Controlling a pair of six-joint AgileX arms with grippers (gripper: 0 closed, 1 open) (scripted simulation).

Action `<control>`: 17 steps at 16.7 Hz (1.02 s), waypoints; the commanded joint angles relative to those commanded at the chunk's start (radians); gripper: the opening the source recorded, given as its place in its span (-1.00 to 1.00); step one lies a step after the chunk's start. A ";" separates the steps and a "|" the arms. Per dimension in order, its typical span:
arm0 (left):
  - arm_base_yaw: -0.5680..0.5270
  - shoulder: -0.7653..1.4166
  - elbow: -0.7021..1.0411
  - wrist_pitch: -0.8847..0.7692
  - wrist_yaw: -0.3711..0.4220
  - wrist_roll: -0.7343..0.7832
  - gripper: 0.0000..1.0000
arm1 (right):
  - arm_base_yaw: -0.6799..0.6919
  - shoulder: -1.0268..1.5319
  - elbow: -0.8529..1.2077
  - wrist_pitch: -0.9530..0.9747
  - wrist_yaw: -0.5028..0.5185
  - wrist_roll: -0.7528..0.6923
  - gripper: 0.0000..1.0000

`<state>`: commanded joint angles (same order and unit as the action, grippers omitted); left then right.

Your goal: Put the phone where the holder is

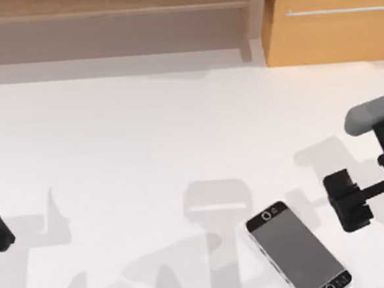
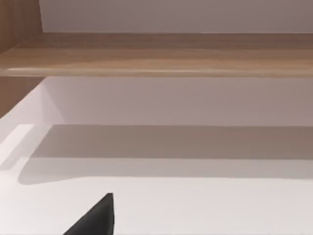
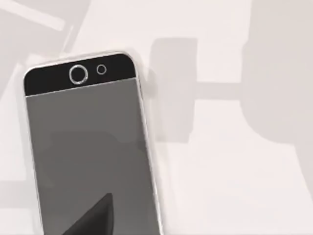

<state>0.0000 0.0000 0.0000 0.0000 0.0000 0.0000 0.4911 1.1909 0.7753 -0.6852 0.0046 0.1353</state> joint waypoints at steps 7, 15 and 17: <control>0.000 0.000 0.000 0.000 0.000 0.000 1.00 | 0.200 0.460 0.322 -0.269 -0.003 0.057 1.00; 0.000 0.000 0.000 0.000 0.000 0.000 1.00 | 0.231 0.540 0.383 -0.311 -0.005 0.067 1.00; 0.000 0.000 0.000 0.000 0.000 0.000 1.00 | 0.233 0.550 0.372 -0.295 -0.004 0.066 1.00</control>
<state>0.0000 0.0000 0.0000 0.0000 0.0000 0.0000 0.7241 1.7405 1.1473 -0.9803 0.0002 0.2014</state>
